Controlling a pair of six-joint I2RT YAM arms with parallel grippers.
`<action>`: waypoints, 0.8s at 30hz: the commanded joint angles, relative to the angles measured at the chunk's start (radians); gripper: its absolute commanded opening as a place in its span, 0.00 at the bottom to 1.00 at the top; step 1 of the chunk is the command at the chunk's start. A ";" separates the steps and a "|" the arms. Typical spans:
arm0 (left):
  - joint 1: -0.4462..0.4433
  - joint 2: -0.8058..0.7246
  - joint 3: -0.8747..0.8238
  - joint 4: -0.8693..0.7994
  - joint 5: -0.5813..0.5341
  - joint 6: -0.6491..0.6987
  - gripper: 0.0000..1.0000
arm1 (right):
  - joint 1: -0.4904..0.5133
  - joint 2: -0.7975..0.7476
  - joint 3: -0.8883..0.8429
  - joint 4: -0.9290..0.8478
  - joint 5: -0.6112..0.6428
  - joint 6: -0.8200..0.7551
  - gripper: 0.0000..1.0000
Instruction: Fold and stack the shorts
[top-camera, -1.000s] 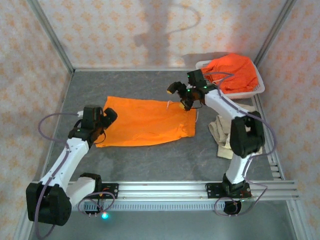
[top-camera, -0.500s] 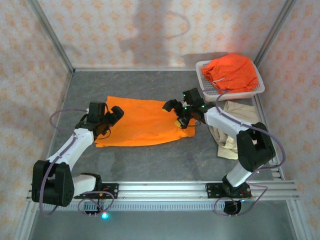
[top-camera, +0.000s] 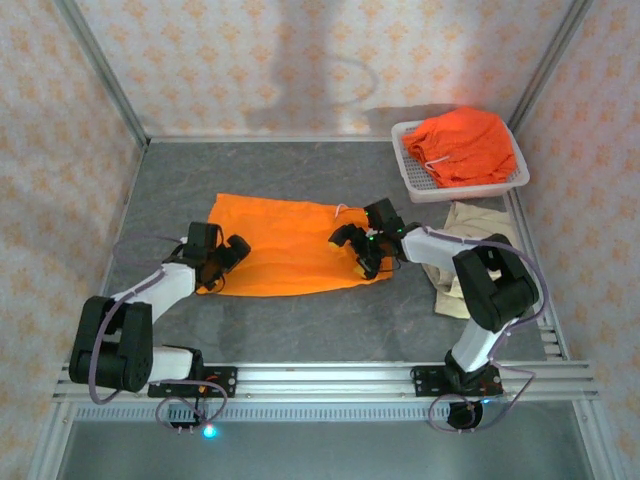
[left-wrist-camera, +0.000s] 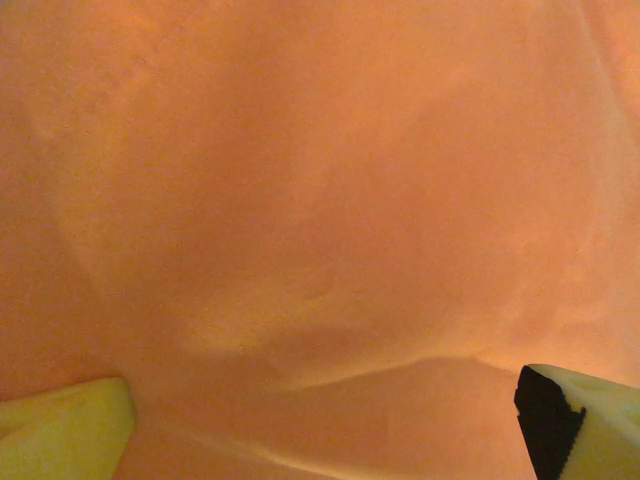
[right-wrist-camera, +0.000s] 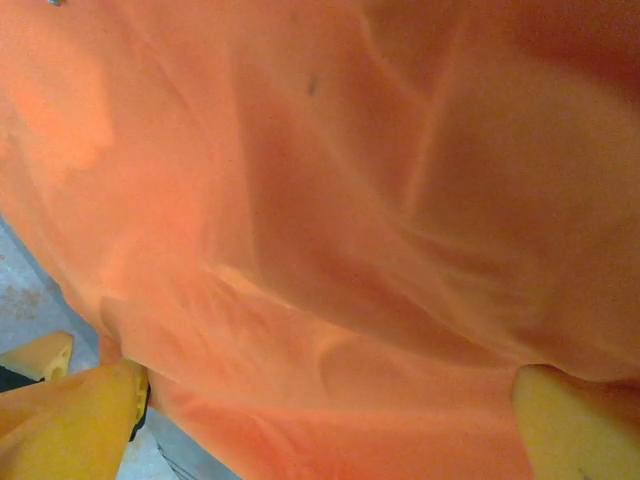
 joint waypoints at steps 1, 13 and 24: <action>0.001 -0.048 -0.024 -0.064 -0.061 0.033 1.00 | -0.005 -0.044 0.003 -0.047 0.035 -0.043 0.97; 0.000 -0.413 0.054 -0.179 0.032 0.120 1.00 | -0.035 -0.314 0.211 -0.585 0.417 -0.486 0.99; 0.000 -0.480 0.047 -0.192 0.075 0.131 1.00 | -0.190 -0.062 0.276 -0.618 0.299 -0.722 0.90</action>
